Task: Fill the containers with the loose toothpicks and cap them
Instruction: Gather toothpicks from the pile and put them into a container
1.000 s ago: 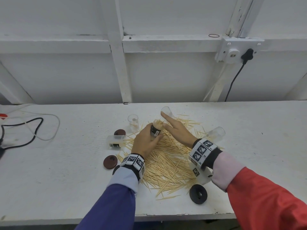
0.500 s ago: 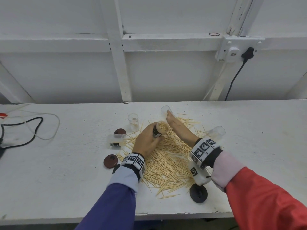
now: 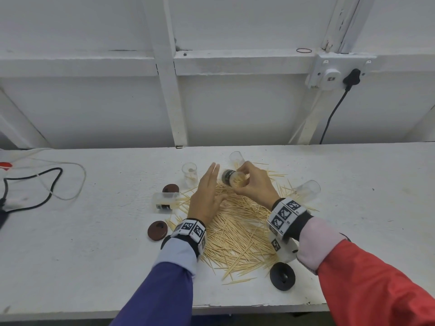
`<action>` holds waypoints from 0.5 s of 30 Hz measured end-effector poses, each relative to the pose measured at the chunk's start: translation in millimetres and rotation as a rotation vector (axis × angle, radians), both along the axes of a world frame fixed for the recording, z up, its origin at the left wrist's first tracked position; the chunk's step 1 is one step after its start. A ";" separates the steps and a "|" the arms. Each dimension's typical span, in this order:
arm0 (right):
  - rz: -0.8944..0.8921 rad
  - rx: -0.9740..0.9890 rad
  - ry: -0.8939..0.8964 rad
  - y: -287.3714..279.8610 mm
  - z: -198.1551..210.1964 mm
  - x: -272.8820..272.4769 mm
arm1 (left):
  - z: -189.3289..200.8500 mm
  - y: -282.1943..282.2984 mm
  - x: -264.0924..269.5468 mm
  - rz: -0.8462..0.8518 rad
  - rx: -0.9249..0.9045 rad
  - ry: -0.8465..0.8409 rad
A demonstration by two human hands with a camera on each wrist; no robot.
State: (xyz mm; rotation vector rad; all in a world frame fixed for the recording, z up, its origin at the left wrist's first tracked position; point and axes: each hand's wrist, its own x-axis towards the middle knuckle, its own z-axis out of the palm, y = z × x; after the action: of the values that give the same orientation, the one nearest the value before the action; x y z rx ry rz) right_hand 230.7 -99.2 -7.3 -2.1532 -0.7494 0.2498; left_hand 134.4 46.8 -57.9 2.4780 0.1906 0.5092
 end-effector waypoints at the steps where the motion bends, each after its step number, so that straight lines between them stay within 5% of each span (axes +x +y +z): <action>1: 0.012 -0.008 0.029 -0.2 0.3 0.4 | 0.1 -0.2 -0.1 0.000 0.002 0.002; 15: 0.120 0.118 0.366 -4.6 -1.2 -0.8 | -4.4 2.4 1.9 -0.001 0.022 -0.038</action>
State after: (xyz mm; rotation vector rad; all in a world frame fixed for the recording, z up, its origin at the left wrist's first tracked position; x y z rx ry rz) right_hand 229.9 -103.8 -8.5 -1.8816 -0.6615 0.6282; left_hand 136.3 49.2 -62.3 2.4872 0.1691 0.5598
